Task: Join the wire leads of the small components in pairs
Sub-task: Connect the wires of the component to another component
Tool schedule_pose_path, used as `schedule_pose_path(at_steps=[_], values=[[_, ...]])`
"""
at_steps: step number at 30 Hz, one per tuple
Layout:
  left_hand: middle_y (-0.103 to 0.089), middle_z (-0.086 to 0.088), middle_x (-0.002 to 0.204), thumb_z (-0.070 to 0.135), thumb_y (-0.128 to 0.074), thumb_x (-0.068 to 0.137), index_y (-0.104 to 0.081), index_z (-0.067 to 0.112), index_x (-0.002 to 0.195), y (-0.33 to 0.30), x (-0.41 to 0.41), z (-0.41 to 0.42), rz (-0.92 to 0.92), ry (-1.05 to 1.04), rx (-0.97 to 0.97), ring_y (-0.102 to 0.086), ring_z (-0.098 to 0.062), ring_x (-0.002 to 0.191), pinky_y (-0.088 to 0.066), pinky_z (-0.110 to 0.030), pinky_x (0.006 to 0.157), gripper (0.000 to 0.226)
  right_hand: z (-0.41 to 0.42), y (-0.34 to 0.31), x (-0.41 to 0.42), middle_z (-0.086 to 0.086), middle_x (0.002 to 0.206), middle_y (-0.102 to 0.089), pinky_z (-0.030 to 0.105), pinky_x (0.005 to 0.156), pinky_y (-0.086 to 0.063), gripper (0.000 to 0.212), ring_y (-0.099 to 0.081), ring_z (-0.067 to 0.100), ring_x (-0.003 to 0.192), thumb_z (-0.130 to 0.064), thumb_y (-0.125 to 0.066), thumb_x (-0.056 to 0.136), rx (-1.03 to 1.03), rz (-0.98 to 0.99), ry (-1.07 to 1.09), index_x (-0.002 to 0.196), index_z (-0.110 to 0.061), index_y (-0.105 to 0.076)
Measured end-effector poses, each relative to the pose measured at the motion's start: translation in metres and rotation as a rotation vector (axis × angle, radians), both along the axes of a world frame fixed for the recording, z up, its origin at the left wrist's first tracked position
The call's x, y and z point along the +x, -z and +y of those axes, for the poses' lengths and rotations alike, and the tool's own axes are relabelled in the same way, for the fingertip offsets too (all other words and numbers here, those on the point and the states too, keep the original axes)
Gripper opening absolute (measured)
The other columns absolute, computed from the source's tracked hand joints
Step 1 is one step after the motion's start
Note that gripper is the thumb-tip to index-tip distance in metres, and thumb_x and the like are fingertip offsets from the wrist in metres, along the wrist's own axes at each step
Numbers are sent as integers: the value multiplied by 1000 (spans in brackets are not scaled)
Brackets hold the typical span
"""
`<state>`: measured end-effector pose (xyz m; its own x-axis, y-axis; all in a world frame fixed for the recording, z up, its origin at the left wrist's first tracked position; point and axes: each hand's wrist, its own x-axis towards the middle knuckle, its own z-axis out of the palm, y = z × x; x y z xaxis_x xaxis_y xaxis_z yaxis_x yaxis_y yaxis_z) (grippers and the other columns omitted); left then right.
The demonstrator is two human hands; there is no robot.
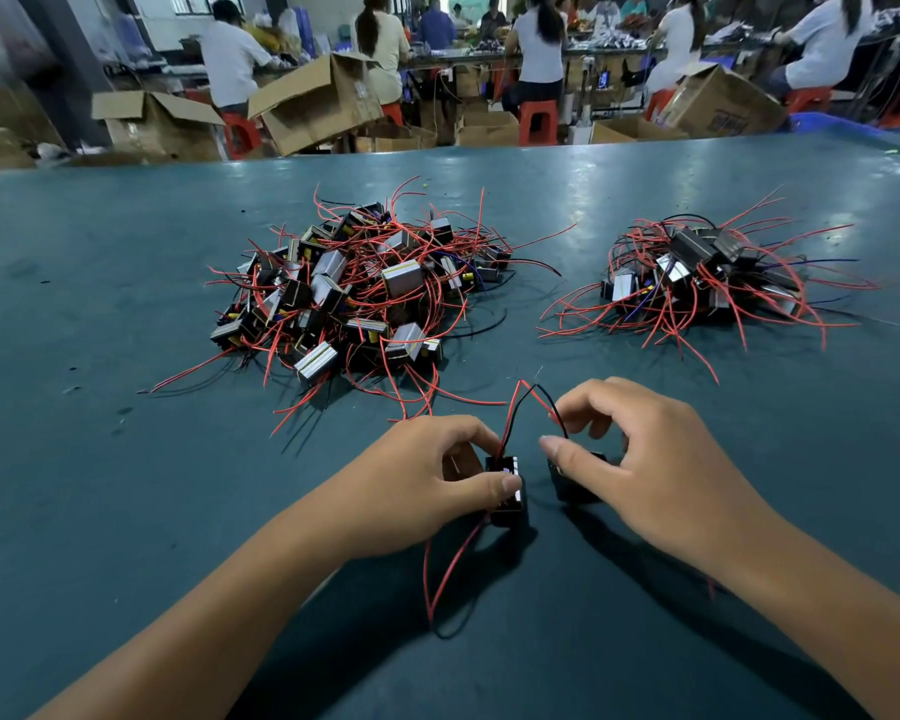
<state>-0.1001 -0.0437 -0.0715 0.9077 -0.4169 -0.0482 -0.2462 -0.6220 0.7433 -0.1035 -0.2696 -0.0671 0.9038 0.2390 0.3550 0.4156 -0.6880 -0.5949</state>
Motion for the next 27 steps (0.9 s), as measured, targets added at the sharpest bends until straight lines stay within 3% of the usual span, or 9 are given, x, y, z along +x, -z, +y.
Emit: schedule_pose_path(at_steps=[4,7,11,15,18,21,22,27], values=[[-68,17,74,46,-68,91,-66,25,112,2,-2,-6,5,60,-44,-57,2,64,-39,-14,61,29,7,-4,-3,-10,73,-55,20,62,-40,24,-53,10,70,-50,-71,76,122,-63,16,89,-31,-64],[-70,14,78,47,-67,91,-65,27,113,4,-4,-10,20,80,-60,-58,1,66,-41,-17,63,30,9,-4,-4,-7,60,-46,20,52,-35,18,-45,10,55,-45,-72,80,190,-61,10,80,-27,-65],[-72,8,84,47,-67,91,-65,27,113,4,-5,-10,32,94,-70,-60,-2,68,-46,-21,66,30,8,-6,-4,-4,57,-50,17,49,-34,10,-44,8,49,-35,-70,85,212,-29,-27,78,-29,-66],[-71,7,84,47,-66,92,-65,26,115,3,-7,-11,26,111,-67,-58,-3,69,-46,-24,66,31,7,-7,-6,-8,58,-49,12,49,-32,6,-43,7,48,-33,-72,85,248,-15,-58,81,-31,-68],[-72,4,87,47,-65,93,-65,28,116,2,-7,-11,31,119,-72,-60,-7,72,-50,-35,71,30,6,-7,-8,-6,66,-56,10,54,-36,8,-54,12,60,-24,-73,85,232,-56,-42,83,-28,-68],[-71,1,87,48,-64,94,-64,30,120,3,-7,-13,-10,136,-45,-64,-18,77,-52,-40,73,32,9,-5,-7,-5,65,-53,15,54,-38,9,-55,16,63,-28,-76,80,192,-63,-16,80,-26,-67],[-71,1,88,48,-64,94,-63,31,122,4,-8,-13,-24,145,-37,-64,-19,78,-52,-39,73,33,9,-4,-7,-5,64,-51,19,54,-39,10,-53,16,63,-30,-76,80,163,-66,0,78,-25,-67],[-71,16,102,47,-65,93,-58,30,136,7,-9,-14,-48,142,-29,-63,5,88,-48,-18,79,47,5,-5,-4,-3,64,-50,25,57,-38,21,-50,17,64,-26,-71,86,88,-94,22,68,-20,-62]])
